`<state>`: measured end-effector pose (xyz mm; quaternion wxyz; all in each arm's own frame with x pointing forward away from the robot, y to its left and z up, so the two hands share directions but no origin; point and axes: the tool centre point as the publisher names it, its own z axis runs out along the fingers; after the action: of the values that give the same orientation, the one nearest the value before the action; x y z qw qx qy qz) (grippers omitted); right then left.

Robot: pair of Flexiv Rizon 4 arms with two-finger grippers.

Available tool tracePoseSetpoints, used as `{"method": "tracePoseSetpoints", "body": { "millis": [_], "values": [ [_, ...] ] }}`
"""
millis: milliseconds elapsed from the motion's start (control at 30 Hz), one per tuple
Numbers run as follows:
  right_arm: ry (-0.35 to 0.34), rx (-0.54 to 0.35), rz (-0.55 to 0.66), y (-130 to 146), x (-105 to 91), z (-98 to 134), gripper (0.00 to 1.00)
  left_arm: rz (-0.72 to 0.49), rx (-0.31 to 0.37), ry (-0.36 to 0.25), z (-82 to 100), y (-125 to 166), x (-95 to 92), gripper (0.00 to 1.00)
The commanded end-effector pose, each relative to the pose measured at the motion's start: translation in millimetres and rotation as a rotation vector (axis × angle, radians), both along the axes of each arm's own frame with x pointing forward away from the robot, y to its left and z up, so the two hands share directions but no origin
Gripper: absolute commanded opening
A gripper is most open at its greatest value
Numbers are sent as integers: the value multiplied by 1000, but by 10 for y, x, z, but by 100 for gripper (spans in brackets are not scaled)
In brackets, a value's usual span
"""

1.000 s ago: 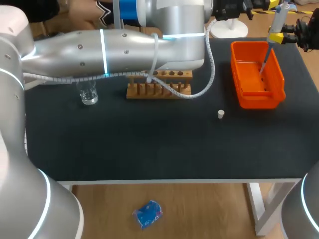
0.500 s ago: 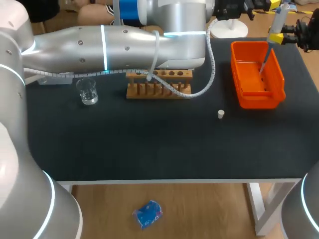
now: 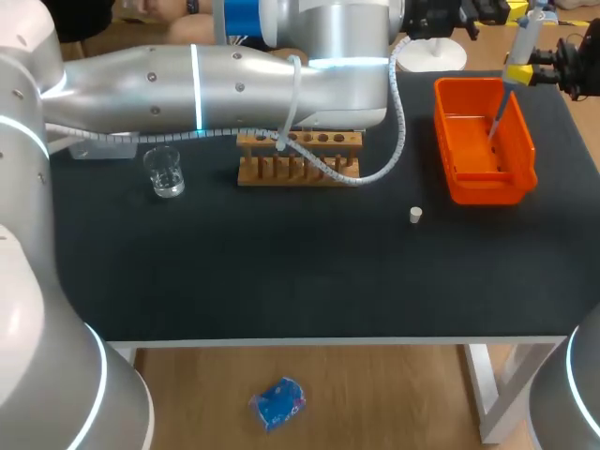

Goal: Invert the test tube, pick up the pipette, mount the tip to pipette, aspirate from beaker and dispense into the tube, eject the tip, return the pipette, and cap with the stopper.

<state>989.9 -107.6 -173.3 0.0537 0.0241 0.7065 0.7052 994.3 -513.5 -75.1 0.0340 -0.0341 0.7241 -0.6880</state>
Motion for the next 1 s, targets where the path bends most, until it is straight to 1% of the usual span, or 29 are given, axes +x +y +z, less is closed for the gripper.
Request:
{"method": "tracePoseSetpoints", "body": {
  "millis": [33,633,1000],
  "values": [
    [0,0,6,-2,26,47,0,4,-2,1,-77,-30,-16,0],
    [0,0,6,-2,26,47,0,6,1,22,-187,-67,-35,0],
    [0,0,6,-2,26,47,0,13,14,37,-273,-87,-54,0]
  ]
}}
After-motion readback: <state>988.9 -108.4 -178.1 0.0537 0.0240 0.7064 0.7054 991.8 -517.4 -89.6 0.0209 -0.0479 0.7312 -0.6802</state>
